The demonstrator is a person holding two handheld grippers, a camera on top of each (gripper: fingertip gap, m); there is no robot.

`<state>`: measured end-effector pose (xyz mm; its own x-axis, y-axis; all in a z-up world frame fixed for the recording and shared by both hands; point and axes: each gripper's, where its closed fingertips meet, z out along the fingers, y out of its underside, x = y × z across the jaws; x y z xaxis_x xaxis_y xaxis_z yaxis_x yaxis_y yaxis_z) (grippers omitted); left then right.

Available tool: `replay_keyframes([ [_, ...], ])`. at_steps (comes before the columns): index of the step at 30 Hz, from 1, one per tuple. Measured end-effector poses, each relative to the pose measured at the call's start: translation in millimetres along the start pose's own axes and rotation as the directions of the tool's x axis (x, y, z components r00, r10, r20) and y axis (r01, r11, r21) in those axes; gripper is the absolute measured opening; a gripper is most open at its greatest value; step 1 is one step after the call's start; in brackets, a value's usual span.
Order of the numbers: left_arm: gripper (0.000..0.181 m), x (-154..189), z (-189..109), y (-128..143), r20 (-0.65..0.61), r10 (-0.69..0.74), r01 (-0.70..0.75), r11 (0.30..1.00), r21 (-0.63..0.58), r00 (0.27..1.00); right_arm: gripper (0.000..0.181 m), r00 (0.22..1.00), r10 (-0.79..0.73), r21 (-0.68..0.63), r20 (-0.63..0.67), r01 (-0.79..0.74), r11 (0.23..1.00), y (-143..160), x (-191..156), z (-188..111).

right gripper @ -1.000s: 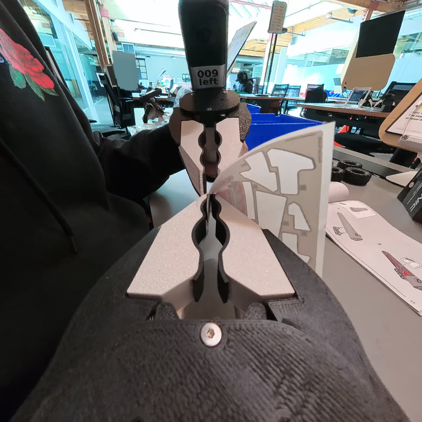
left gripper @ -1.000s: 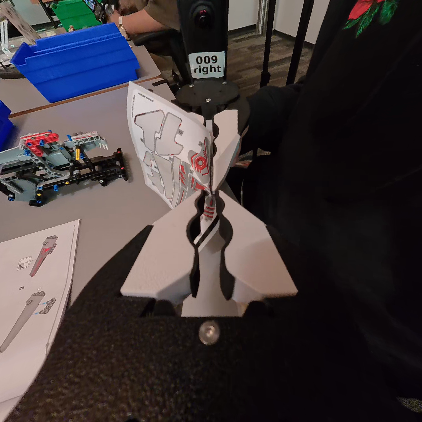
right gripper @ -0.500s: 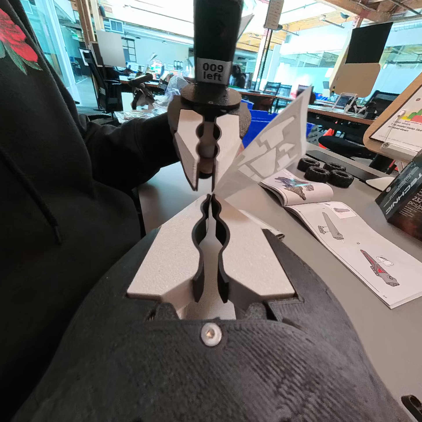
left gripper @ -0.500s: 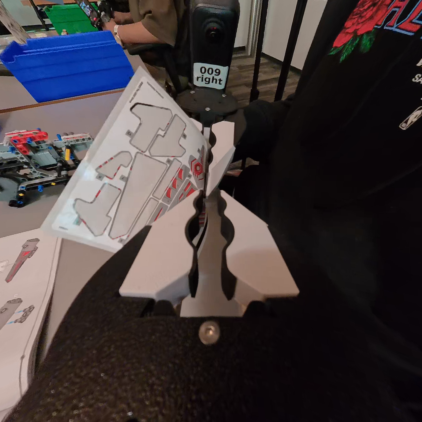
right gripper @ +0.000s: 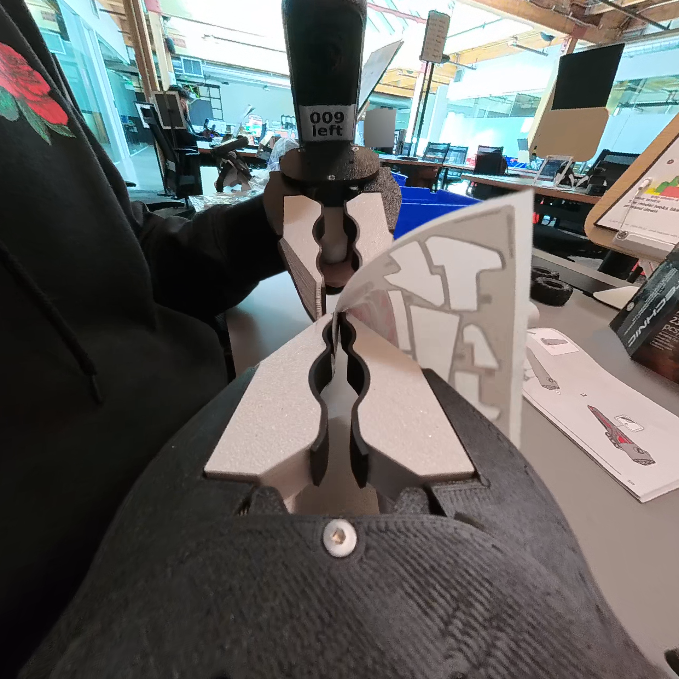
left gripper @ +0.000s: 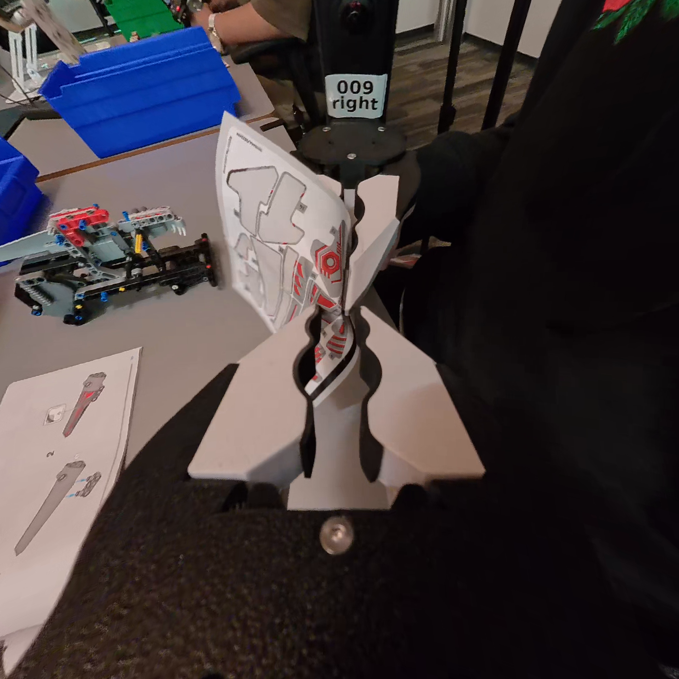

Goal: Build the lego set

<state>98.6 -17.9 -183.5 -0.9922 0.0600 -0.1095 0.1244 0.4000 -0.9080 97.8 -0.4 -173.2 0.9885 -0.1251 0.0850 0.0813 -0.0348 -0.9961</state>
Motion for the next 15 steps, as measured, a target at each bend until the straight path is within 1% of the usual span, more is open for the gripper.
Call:
replay_keyframes([
  [6, 0.008, 5.4, 0.0, -0.5, -0.052, -0.014, 0.016, 0.999, 0.035, 0.999, 0.0, 1.0, -0.007, 0.016, 0.026, 0.006, 1.0, -1.9, -4.1, -1.4],
  [15, 0.012, 10.3, -1.7, -0.9, -0.117, -0.065, 0.074, 0.995, 0.072, 0.991, 0.0, 0.998, -0.048, 0.003, 0.044, 0.048, 0.999, 0.4, -9.0, -1.0],
])
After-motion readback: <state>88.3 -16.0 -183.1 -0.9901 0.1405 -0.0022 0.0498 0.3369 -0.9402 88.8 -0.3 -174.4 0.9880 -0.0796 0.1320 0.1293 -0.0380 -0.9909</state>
